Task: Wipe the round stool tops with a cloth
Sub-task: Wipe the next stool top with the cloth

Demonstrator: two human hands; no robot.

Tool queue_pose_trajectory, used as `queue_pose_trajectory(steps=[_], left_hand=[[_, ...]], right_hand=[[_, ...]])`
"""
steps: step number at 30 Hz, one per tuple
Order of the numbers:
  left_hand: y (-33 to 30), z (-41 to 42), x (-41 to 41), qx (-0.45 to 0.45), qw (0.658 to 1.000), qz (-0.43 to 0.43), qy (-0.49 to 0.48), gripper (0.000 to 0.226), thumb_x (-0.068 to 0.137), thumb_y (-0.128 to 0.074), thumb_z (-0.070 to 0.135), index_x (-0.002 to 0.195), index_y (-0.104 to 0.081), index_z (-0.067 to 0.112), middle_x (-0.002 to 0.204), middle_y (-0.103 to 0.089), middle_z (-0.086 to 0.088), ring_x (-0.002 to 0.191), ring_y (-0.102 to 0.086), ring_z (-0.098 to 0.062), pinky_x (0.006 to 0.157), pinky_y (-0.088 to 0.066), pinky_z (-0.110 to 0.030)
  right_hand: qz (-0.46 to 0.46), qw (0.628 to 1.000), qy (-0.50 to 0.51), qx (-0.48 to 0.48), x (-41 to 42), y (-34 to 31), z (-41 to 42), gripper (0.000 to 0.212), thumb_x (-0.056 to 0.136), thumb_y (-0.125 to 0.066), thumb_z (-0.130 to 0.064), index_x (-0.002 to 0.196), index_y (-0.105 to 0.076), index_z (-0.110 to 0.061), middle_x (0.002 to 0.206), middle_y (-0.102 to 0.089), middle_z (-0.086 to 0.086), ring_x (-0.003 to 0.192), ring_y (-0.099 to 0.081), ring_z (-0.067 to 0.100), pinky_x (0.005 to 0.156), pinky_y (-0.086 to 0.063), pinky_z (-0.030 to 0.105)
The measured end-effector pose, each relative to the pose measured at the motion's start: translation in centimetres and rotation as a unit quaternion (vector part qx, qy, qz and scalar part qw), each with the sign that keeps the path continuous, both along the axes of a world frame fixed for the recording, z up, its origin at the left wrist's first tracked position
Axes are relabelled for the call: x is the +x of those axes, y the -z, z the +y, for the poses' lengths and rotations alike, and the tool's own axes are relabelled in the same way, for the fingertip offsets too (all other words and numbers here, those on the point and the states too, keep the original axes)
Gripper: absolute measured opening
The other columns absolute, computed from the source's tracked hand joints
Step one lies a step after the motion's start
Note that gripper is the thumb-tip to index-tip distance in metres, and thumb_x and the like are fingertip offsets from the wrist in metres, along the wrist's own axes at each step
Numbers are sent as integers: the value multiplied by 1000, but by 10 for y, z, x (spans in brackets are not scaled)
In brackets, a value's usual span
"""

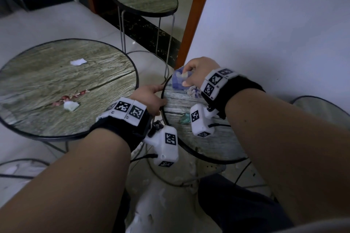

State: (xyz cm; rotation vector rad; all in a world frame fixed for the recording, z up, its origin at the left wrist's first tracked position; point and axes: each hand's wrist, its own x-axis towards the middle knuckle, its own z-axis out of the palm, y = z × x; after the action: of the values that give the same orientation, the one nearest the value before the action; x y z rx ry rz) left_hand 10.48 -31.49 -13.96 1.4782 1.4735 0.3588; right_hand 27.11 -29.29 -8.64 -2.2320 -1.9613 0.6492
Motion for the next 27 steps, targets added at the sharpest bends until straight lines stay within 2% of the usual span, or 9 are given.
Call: queue_pose_trajectory(steps=[2, 4, 6, 11, 15, 20, 23, 27], left_hand=[[0, 0, 1, 0, 1000, 2, 0, 44, 89, -58, 22, 131, -52, 35, 78, -67, -4, 51, -56, -16, 60, -54, -28], [1, 0, 0, 1, 1000, 7, 0, 44, 89, -58, 21, 130, -52, 35, 82, -69, -7, 53, -57, -17, 62, -55, -30], [2, 0, 0, -3, 1000, 14, 5, 44, 89, -57, 22, 131, -52, 35, 82, -70, -7, 54, -58, -17, 65, -56, -32], [0, 1, 1, -4, 1000, 18, 5, 44, 91, -56, 23, 132, -50, 36, 75, -65, -1, 51, -57, -15, 58, -53, -28], [1, -2, 2, 10, 1000, 18, -1, 43, 91, -55, 24, 132, -50, 36, 83, -67, -4, 53, -56, -17, 66, -56, -33], [1, -2, 2, 6, 1000, 14, 2, 43, 91, -55, 23, 133, -50, 35, 79, -64, -2, 56, -57, -18, 71, -56, -34], [2, 0, 4, 8, 1000, 10, -9, 42, 91, -56, 23, 131, -51, 35, 73, -63, 1, 51, -56, -16, 63, -55, -30], [3, -2, 5, 14, 1000, 14, -18, 42, 92, -55, 21, 132, -51, 34, 70, -61, 1, 43, -55, -13, 42, -46, -18]], right_hand=[[-10, 1000, -12, 4, -1, 1, 2, 29, 79, -73, -21, 105, -61, -23, 118, -58, 0, 105, -55, 19, 80, -41, 23], [-12, 999, -34, 1, -3, 1, 3, 46, 83, -69, -18, 126, -54, -22, 130, -53, 1, 116, -51, 20, 88, -39, 24], [-27, 998, -55, -14, -4, -1, 3, 55, 85, -66, -17, 136, -48, -24, 140, -47, 0, 125, -46, 19, 97, -37, 24], [-36, 997, -58, -38, -4, -1, 7, 51, 90, -62, -15, 138, -48, -24, 146, -43, -1, 132, -41, 18, 106, -32, 25], [-68, 992, -85, -56, -5, 0, 12, 53, 93, -56, -15, 143, -40, -25, 151, -35, -2, 136, -36, 19, 108, -30, 26], [-84, 989, -101, -70, -2, -3, 19, 55, 93, -56, -16, 144, -37, -24, 152, -33, -1, 137, -34, 20, 108, -28, 26], [-81, 989, -100, -75, -1, -2, 21, 55, 93, -56, -15, 144, -37, -23, 152, -34, -1, 136, -35, 19, 106, -29, 24], [-87, 990, -96, -62, 1, -2, 18, 54, 94, -55, -16, 145, -37, -25, 151, -34, 1, 135, -36, 20, 105, -31, 25]])
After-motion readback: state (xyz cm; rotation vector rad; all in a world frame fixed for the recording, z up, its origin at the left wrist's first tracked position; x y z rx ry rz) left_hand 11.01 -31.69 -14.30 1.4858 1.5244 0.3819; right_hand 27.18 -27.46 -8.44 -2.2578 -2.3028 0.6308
